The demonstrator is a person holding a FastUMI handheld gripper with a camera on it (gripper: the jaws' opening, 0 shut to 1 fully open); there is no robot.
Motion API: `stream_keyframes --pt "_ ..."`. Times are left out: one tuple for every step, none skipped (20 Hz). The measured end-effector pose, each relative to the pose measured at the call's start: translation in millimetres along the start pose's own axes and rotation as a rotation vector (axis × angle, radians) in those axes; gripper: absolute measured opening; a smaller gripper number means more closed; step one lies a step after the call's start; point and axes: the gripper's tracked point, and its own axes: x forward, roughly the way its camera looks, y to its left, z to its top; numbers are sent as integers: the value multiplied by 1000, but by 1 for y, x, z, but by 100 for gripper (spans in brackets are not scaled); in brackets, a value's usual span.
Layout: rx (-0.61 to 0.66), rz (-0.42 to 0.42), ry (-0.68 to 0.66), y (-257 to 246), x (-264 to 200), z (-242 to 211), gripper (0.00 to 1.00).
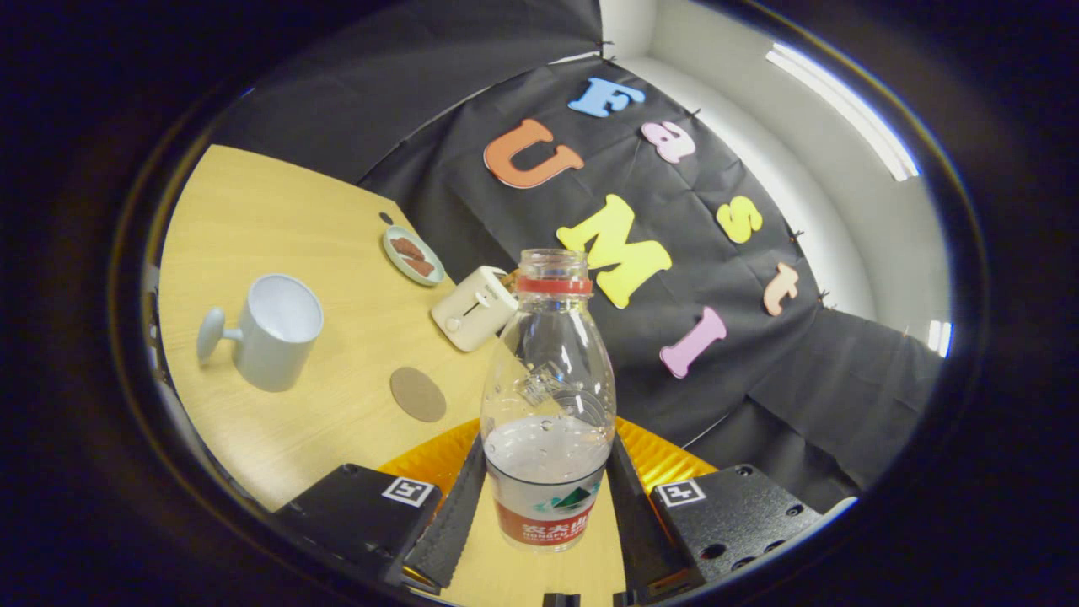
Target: Take the bottle from table, then pour the juice into the cup, finally place the bottle on the coaster
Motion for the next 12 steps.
stream_keyframes --pt "-37 -5 -3 1 -1 3 81" --pt "-79 -10 -1 1 -1 6 81" --pt "-123 -16 -3 1 -1 9 81" --pt "-162 -21 -3 1 1 12 81" --pt "-197 -24 -2 2 2 15 81" --pt "-226 -28 2 4 2 18 81" --pt "-249 -30 5 5 4 20 81" --pt "-266 -32 5 7 4 22 81" --pt "-282 -30 7 9 5 24 81" --pt "-303 -26 13 12 6 23 81" --pt "-333 -27 24 14 7 22 81" --pt "-368 -32 39 15 9 20 81"
